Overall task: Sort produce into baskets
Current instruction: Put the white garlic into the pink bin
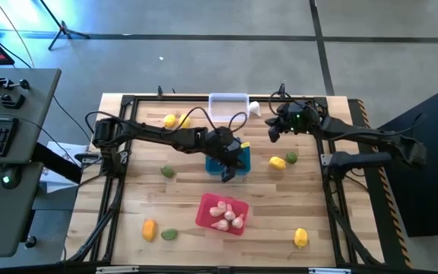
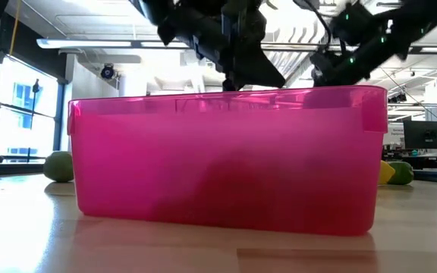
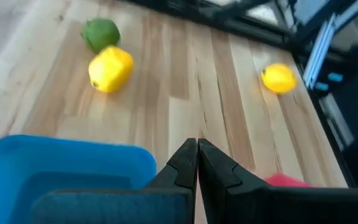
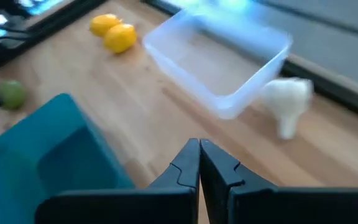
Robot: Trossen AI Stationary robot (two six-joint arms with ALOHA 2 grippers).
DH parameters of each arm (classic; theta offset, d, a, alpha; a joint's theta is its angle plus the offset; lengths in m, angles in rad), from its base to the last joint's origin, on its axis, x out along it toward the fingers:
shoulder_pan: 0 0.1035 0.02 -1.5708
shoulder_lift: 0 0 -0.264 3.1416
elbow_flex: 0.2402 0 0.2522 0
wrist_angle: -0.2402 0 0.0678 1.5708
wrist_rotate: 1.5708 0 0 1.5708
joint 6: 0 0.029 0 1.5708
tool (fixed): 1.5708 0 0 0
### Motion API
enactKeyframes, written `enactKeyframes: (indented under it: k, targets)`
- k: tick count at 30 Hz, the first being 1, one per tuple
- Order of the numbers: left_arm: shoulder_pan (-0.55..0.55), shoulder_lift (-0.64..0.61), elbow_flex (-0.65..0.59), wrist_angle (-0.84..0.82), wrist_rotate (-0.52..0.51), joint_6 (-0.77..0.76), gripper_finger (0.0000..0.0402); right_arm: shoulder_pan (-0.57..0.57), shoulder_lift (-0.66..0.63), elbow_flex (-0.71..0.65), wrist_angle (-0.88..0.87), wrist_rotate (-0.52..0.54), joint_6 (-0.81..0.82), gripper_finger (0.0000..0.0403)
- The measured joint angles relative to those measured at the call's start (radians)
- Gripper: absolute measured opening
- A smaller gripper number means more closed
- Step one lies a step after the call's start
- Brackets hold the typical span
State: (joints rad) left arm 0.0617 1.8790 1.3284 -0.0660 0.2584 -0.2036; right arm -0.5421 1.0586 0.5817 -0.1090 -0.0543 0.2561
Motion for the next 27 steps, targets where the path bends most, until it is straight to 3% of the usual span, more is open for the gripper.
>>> enactKeyframes:
  k: [2,7,13,19,27]
  targets:
    - [0.012,0.0,-0.036,0.066,0.0,-0.023,0.0,-0.035,0.026,-0.031,0.05,-0.052,-0.003,0.0001]
    - [0.037,-0.017,-0.121,0.238,0.008,-0.081,0.0,-0.088,0.137,-0.047,0.083,-0.063,-0.061,0.0028]
    - [0.094,-0.097,-0.224,0.324,0.012,-0.083,0.0,-0.109,0.305,0.017,0.116,-0.082,-0.146,0.0125]
    - [0.191,-0.204,-0.338,0.358,0.014,-0.082,0.0,-0.168,0.447,0.11,0.132,-0.015,-0.116,0.0209]
    - [0.353,-0.31,-0.457,0.385,0.034,-0.093,0.0,-0.243,0.627,0.234,0.103,-0.076,-0.145,0.0223]
